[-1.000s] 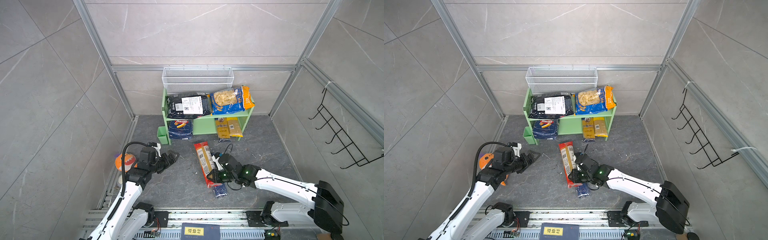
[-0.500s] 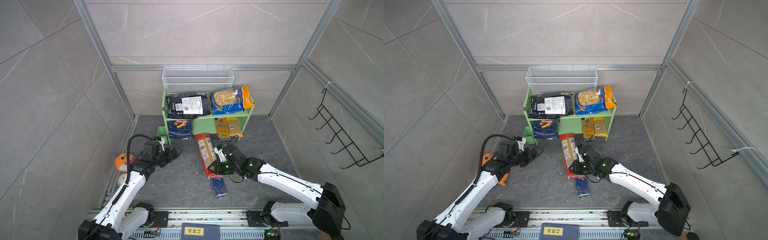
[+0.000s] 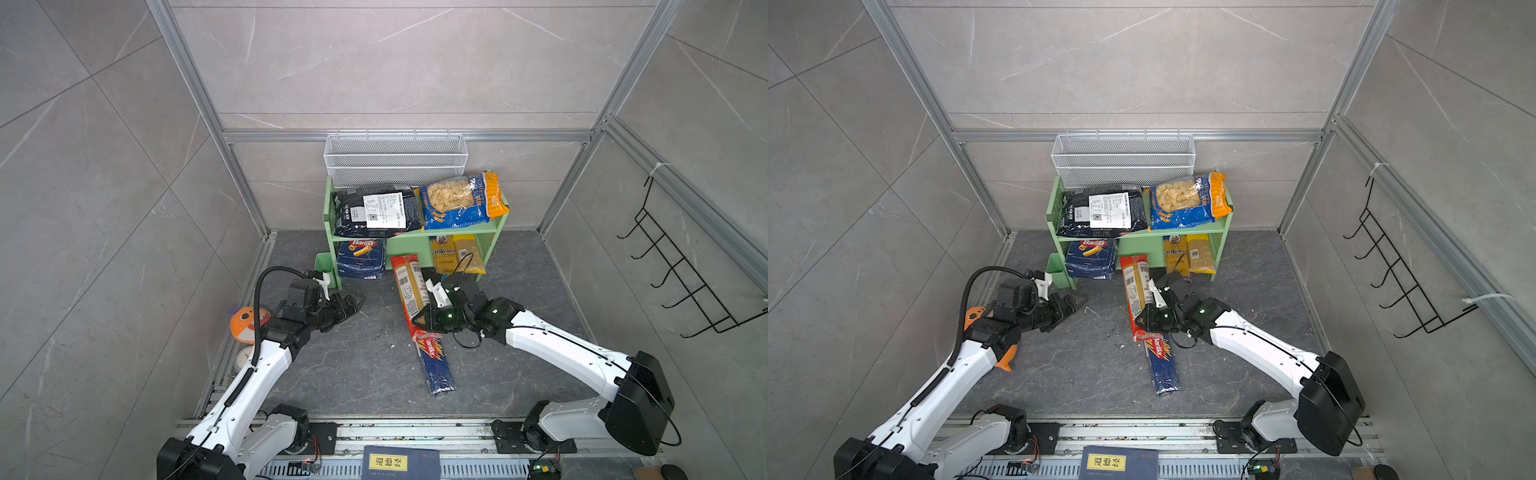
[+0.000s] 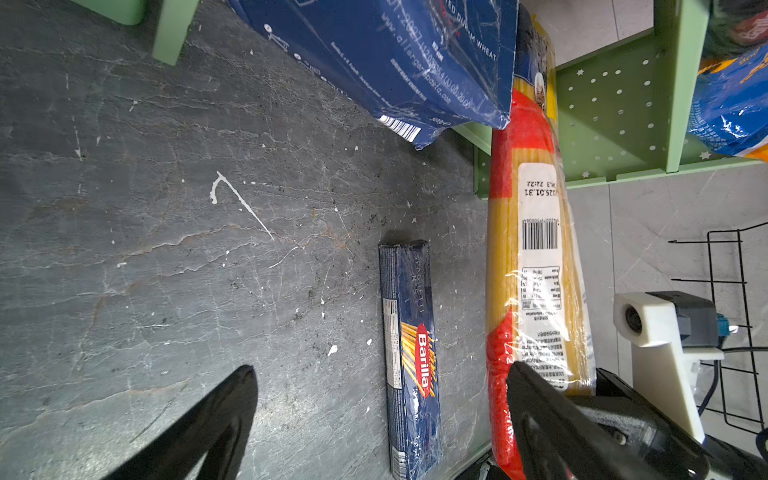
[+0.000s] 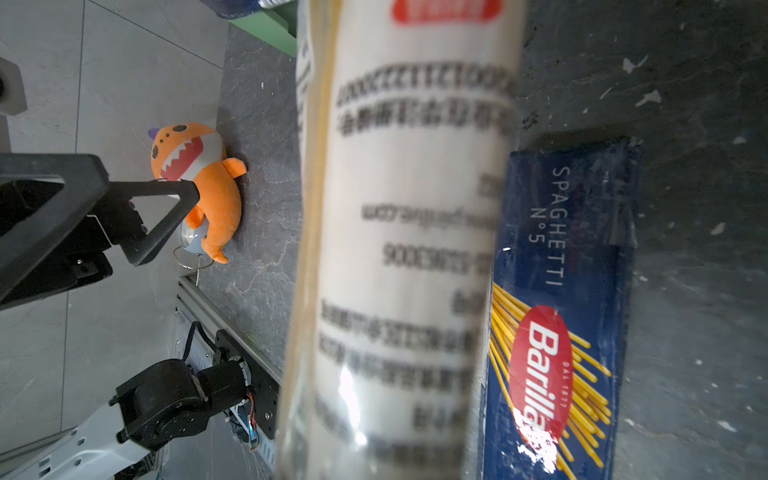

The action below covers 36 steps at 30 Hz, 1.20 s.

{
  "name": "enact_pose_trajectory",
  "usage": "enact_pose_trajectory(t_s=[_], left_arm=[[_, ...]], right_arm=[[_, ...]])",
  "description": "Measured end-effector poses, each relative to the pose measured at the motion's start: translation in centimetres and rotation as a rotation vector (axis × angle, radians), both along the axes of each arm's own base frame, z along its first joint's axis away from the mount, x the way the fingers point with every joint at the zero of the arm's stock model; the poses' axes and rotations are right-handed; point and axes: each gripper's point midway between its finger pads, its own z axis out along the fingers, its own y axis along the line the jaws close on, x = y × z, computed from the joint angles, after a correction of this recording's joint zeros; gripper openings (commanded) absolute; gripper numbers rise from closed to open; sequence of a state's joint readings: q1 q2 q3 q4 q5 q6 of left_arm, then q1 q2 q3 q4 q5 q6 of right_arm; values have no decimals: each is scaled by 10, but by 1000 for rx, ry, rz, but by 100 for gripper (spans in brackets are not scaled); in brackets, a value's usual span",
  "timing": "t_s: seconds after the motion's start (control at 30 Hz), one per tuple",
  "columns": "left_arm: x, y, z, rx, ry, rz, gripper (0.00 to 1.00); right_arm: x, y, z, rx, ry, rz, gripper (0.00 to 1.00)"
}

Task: Place and organize the pasta boxes and bags onto the shelf
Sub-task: 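Carry the red-and-yellow spaghetti bag with the right gripper to the shelf front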

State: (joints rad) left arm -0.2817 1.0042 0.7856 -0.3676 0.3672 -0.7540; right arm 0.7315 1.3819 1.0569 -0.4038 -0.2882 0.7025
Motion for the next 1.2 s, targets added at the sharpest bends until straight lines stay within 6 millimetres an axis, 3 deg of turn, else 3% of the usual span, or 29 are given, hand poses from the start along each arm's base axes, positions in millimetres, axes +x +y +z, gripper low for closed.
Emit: enact_pose_trajectory(t_s=[0.5, 0.9, 1.2], left_arm=[[-4, 2, 1, 13, -7, -7, 95], [-13, 9, 2, 42, -2, 8, 95], [-16, 13, -1, 63, 9, 18, 95]], right_arm=[[60, 4, 1, 29, -12, -64, 6], [110, 15, 17, 97, -62, -91, 7], [139, 20, 9, 123, -63, -107, 7]])
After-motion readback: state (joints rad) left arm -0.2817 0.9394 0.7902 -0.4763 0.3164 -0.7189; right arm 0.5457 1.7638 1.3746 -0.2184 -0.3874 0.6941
